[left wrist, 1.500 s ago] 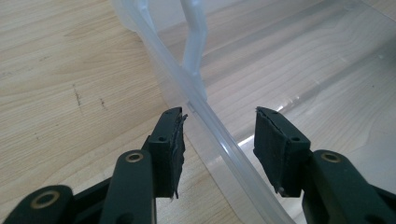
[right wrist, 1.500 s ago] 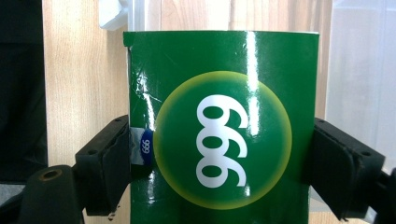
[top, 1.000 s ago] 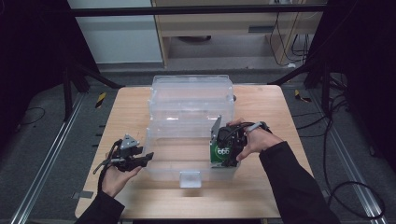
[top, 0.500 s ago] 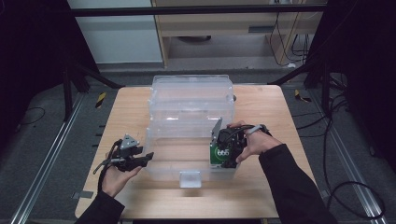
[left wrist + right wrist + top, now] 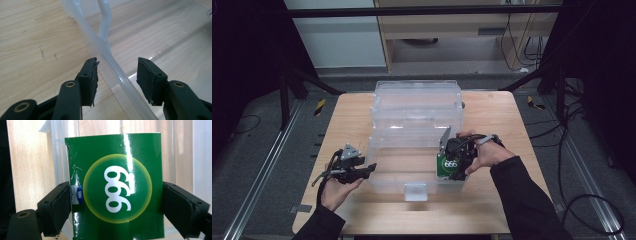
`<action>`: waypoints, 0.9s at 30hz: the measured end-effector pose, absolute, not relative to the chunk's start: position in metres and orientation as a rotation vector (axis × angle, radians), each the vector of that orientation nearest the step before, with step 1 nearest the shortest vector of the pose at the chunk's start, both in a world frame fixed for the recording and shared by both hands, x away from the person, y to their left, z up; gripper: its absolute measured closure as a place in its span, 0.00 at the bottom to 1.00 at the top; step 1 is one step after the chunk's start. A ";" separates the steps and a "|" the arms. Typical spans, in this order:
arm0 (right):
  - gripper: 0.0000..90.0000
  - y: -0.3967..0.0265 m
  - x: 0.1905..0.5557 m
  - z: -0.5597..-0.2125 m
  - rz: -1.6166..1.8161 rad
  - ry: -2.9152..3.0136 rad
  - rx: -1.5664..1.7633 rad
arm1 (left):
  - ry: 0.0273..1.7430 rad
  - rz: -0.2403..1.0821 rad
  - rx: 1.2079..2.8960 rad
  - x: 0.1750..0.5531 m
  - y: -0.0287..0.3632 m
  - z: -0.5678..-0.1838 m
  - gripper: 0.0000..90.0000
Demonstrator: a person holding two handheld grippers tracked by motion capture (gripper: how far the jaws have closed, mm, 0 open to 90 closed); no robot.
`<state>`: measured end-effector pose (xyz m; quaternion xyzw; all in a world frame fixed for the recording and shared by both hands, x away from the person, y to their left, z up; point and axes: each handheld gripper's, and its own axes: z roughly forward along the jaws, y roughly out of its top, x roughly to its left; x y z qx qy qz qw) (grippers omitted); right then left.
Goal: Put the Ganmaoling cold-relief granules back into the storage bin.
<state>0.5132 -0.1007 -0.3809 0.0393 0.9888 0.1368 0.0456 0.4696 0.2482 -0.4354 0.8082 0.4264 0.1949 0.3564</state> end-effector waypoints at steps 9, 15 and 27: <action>0.24 -0.108 0.512 -0.369 0.478 2.988 0.151 | 1.101 0.508 2.086 0.470 0.248 -0.435 0.56; 0.31 -0.115 0.511 -0.359 0.531 2.943 0.247 | 1.088 0.522 2.069 0.468 0.249 -0.432 0.56; 0.34 -0.124 0.497 -0.340 0.633 2.872 0.330 | 1.086 0.569 1.980 0.463 0.262 -0.414 0.56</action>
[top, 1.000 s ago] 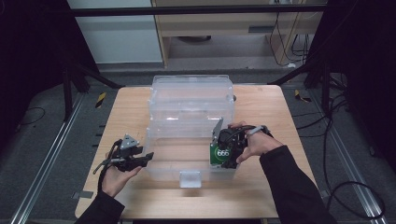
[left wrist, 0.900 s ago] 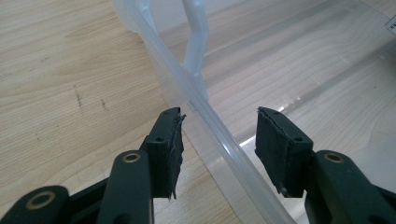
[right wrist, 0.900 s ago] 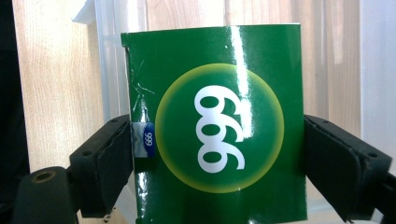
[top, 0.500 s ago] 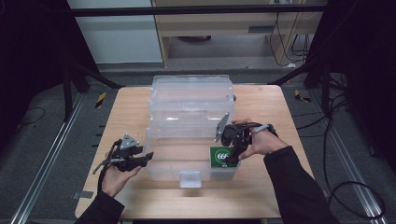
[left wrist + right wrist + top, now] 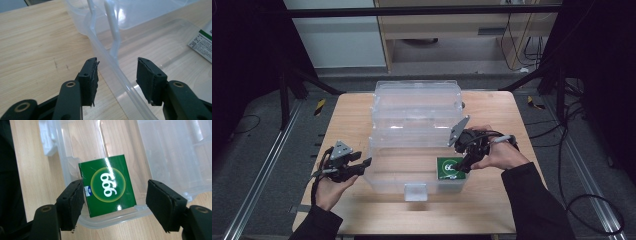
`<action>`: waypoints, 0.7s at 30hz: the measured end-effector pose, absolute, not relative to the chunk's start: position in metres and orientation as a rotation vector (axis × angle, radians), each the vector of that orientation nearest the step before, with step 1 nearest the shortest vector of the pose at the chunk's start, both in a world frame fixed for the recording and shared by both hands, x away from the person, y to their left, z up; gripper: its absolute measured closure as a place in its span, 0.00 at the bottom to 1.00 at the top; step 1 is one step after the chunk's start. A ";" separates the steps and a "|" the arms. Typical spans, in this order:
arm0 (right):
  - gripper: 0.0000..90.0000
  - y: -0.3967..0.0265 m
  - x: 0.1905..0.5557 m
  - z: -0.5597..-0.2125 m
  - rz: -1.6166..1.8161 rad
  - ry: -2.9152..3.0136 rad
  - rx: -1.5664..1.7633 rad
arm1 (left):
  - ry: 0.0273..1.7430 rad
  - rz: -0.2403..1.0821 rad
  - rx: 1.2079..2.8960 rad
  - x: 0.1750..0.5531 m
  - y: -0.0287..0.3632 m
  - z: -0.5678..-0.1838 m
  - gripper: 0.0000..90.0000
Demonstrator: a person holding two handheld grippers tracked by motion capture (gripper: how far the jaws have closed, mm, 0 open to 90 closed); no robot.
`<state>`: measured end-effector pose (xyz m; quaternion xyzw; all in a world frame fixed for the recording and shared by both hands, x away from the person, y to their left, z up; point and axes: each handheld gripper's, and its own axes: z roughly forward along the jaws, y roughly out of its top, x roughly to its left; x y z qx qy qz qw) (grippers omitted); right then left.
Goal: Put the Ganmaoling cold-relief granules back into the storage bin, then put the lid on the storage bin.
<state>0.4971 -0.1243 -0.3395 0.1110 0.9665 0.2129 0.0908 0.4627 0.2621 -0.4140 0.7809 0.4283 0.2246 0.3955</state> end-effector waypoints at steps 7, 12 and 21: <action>0.37 -0.120 0.486 -0.334 0.682 2.874 0.313 | 1.101 0.595 1.937 0.461 0.272 -0.406 0.56; 0.39 -0.111 0.477 -0.333 0.713 2.888 0.274 | 1.118 0.603 1.920 0.461 0.278 -0.404 0.56; 0.42 -0.098 0.474 -0.341 0.700 2.904 0.269 | 1.137 0.610 1.905 0.463 0.285 -0.404 0.56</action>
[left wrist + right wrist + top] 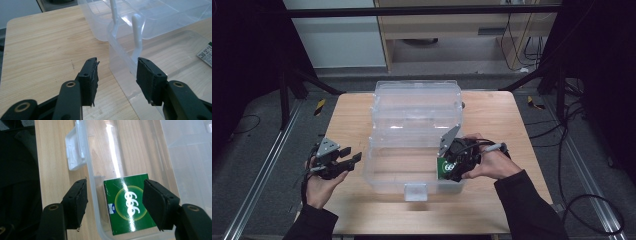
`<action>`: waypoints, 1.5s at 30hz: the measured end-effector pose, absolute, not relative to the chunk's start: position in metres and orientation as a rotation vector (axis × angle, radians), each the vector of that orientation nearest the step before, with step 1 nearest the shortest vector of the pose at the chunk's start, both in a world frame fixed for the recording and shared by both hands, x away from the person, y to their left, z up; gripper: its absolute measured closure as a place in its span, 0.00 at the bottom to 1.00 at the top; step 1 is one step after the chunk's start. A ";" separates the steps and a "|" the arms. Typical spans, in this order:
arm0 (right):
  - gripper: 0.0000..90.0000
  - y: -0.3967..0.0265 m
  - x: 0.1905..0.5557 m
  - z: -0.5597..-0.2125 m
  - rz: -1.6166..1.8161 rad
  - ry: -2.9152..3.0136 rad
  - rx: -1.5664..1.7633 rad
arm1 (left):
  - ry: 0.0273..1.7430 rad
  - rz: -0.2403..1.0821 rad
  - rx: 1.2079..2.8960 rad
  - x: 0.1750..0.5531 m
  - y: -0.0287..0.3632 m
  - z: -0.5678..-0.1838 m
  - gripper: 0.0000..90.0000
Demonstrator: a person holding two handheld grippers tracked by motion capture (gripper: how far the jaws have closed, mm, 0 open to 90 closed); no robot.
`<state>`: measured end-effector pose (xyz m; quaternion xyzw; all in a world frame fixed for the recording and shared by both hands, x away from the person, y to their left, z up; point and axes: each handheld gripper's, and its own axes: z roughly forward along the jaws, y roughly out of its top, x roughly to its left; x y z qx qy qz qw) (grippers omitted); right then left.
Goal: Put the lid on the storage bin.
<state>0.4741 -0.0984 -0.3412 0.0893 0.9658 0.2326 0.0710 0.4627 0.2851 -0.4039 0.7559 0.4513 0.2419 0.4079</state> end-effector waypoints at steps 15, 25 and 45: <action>0.45 -0.074 0.478 -0.359 0.700 2.974 0.238 | 1.164 0.620 1.883 0.465 0.292 -0.401 0.56; 0.48 -0.065 0.475 -0.368 0.672 3.008 0.236 | 1.166 0.631 1.875 0.463 0.296 -0.400 0.56; 0.66 -0.043 0.473 -0.392 0.607 3.089 0.215 | 1.165 0.635 1.864 0.462 0.299 -0.398 0.56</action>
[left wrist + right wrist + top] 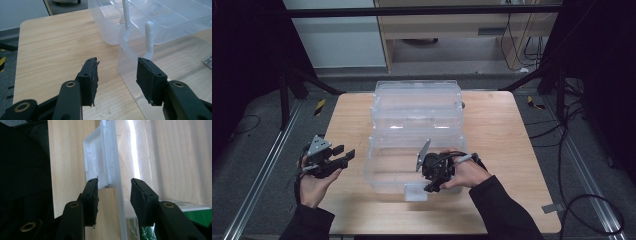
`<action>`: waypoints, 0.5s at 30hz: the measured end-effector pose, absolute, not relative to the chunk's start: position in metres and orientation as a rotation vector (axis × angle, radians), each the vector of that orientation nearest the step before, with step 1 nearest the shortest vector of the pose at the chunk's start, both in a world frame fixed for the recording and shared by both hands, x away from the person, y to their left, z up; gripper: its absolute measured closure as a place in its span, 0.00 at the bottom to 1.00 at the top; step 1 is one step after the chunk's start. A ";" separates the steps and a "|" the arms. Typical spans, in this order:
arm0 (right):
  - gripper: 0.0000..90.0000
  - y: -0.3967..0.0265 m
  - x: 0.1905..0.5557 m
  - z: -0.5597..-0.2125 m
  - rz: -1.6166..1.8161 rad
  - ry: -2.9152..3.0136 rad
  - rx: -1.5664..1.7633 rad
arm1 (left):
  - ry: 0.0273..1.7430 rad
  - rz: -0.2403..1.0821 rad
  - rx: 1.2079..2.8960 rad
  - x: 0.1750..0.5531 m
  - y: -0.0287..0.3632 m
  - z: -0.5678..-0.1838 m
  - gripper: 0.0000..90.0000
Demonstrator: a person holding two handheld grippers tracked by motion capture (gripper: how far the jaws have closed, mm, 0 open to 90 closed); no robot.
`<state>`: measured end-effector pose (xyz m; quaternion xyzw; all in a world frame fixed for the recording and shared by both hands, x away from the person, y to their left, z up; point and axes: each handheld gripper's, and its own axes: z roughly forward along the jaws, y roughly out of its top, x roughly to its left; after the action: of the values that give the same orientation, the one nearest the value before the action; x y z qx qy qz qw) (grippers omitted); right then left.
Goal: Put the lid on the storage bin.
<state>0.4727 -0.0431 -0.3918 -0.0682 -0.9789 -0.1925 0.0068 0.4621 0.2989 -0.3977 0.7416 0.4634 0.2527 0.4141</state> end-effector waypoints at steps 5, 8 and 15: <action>0.71 -0.042 0.473 -0.398 -0.570 -3.052 -0.232 | 1.161 0.636 1.867 0.462 0.298 -0.398 0.56; 0.73 -0.041 0.473 -0.400 -0.567 -3.049 -0.226 | 1.158 0.639 1.872 0.462 0.298 -0.397 0.56; 0.73 -0.039 0.475 -0.403 -0.547 -3.041 -0.222 | 1.126 0.643 1.891 0.461 0.294 -0.394 0.56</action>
<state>0.4745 -0.0391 -0.4026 -0.0717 -0.9814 -0.1765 0.0220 0.4615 0.2936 -0.3941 0.7515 0.4476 0.2557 0.4118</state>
